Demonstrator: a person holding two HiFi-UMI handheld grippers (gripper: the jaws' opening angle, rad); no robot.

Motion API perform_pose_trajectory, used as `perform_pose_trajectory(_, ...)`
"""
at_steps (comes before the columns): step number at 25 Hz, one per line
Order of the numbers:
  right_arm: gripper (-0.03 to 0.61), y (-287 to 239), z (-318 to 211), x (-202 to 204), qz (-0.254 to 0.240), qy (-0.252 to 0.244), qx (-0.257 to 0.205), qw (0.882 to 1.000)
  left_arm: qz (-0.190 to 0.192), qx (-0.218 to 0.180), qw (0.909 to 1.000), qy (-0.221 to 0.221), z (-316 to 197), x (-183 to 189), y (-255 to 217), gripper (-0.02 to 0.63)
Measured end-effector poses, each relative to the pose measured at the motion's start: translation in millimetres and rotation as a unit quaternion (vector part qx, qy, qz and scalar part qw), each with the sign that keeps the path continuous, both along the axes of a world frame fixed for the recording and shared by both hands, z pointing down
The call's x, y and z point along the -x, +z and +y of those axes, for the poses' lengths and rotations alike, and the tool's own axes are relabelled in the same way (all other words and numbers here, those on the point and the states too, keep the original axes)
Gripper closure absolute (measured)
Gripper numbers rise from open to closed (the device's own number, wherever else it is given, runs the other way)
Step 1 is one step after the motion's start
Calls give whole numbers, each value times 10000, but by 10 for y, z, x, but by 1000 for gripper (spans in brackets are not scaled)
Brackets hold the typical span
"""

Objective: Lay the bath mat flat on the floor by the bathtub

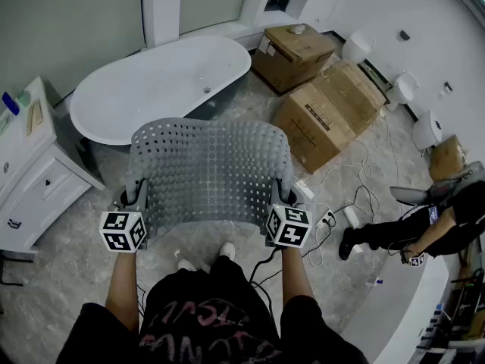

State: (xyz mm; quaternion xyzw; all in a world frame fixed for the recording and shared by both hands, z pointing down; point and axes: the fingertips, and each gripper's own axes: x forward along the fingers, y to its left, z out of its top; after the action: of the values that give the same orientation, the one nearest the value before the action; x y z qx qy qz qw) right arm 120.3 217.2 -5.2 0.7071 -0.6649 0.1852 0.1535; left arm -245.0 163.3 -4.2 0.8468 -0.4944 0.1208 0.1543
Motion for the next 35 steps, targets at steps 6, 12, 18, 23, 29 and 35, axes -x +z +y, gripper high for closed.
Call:
perform_pose_trajectory(6, 538, 20, 81, -9, -44, 39, 3, 10000, -17, -10, 9999, 114, 73, -72, -17, 600)
perform_pose_trajectory(12, 538, 60, 123, 17, -55, -10, 54, 10000, -4, 3, 9999, 143, 149, -86, 25, 600)
perform_pose_trajectory(18, 537, 66, 140, 65, -234, -84, 19, 9997, 32, 23, 9999, 143, 225, -103, 51, 600)
perform_pose_trajectory(23, 535, 84, 147, 133, -192, -122, 31, 9997, 50, 23, 9999, 152, 267, -92, 88, 600)
perform_pose_trajectory(29, 535, 131, 107, 115, -180, -164, 75, 9997, 1, 119, 9998, 187, 272, -149, 168, 600)
perform_pose_trajectory(35, 534, 250, -92, 4, -243, -300, 149, 9991, -106, 269, 9994, 169, 145, -308, 289, 600)
